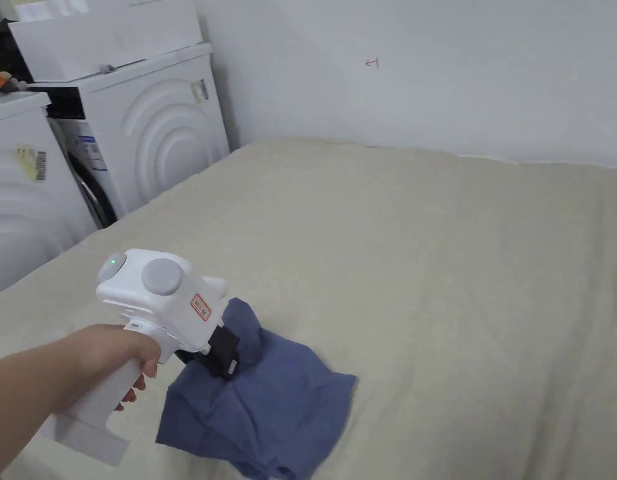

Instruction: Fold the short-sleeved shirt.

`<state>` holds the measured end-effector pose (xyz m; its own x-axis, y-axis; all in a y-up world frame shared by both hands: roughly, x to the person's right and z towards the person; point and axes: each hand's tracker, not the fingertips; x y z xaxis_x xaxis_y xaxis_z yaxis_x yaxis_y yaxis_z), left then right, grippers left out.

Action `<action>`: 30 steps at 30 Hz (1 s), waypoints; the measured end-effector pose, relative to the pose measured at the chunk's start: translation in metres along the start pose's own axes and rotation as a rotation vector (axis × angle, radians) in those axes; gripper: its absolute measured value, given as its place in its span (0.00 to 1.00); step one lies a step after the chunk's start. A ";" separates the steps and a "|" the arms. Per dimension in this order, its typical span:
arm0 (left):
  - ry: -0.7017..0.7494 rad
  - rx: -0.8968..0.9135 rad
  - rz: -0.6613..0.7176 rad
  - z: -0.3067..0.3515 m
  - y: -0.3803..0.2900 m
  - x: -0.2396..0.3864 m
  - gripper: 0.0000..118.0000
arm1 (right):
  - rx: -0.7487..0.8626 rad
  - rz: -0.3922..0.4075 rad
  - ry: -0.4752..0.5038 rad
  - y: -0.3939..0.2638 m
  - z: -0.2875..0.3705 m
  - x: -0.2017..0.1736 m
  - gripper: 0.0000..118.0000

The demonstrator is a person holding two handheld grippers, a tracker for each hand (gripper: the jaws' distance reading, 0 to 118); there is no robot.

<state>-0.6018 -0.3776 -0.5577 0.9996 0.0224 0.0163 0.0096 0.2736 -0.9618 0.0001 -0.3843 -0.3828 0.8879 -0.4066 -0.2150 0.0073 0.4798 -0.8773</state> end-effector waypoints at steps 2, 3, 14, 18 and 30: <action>0.075 -0.004 0.015 -0.007 0.004 -0.022 0.20 | -0.013 -0.002 0.000 0.005 -0.007 -0.004 0.01; 0.097 -0.008 0.031 -0.010 0.006 -0.033 0.20 | -0.018 -0.003 0.000 0.007 -0.010 -0.007 0.01; 0.260 0.094 0.241 -0.004 0.003 -0.090 0.90 | -0.048 0.011 0.014 0.019 -0.036 -0.025 0.01; 0.244 0.202 0.321 0.031 -0.007 -0.098 0.90 | -0.033 0.017 0.027 0.018 -0.033 -0.028 0.01; -0.143 0.471 0.103 0.102 -0.066 0.087 0.02 | 0.074 -0.021 0.027 0.006 0.017 -0.019 0.01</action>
<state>-0.5178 -0.2958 -0.4654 0.9808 0.1950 -0.0028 -0.1347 0.6668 -0.7329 -0.0095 -0.3609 -0.3764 0.8747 -0.4374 -0.2087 0.0609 0.5264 -0.8481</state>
